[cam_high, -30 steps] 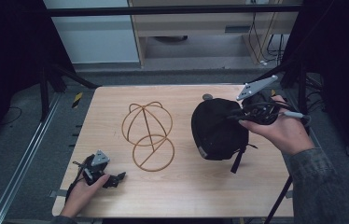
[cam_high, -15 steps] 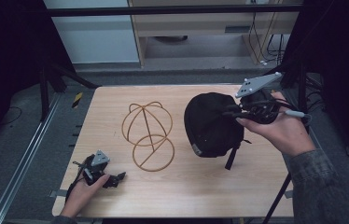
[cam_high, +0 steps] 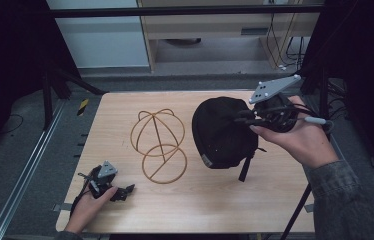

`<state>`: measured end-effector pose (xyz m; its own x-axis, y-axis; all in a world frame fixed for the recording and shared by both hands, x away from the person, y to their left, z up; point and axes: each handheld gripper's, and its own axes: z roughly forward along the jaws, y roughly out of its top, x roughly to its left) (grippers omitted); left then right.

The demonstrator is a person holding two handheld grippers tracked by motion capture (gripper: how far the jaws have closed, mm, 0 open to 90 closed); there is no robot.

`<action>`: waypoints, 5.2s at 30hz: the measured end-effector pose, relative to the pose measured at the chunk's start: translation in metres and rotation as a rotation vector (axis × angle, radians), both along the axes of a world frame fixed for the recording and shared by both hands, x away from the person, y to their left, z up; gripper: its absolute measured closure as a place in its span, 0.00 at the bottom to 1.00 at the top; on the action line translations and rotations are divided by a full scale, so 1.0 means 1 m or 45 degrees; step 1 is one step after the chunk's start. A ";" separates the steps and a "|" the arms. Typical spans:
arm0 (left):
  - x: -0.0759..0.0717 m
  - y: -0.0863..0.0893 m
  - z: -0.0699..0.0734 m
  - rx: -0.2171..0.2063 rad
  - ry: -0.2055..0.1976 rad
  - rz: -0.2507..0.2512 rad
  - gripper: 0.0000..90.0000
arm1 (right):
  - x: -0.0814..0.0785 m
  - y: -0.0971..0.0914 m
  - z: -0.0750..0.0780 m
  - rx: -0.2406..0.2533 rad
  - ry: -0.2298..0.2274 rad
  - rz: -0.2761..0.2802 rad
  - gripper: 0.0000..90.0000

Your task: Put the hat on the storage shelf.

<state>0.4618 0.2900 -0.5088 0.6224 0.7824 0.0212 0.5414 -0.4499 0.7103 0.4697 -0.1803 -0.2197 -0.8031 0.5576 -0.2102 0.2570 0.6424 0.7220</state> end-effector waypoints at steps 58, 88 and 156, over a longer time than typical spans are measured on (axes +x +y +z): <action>0.000 0.000 0.000 -0.001 -0.001 0.000 0.00 | 0.002 0.080 0.037 -0.019 -0.088 0.166 0.82; 0.000 0.000 0.000 0.001 0.004 -0.003 0.00 | 0.029 0.165 0.056 -0.235 -0.046 0.239 0.82; 0.000 0.000 0.000 0.002 0.004 -0.003 0.00 | 0.079 0.232 -0.012 -0.307 0.144 0.235 0.80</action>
<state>0.4622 0.2901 -0.5087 0.6242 0.7810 0.0208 0.5425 -0.4524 0.7078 0.5485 0.0519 -0.2312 -0.9118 0.3454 -0.2220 0.1903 0.8346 0.5169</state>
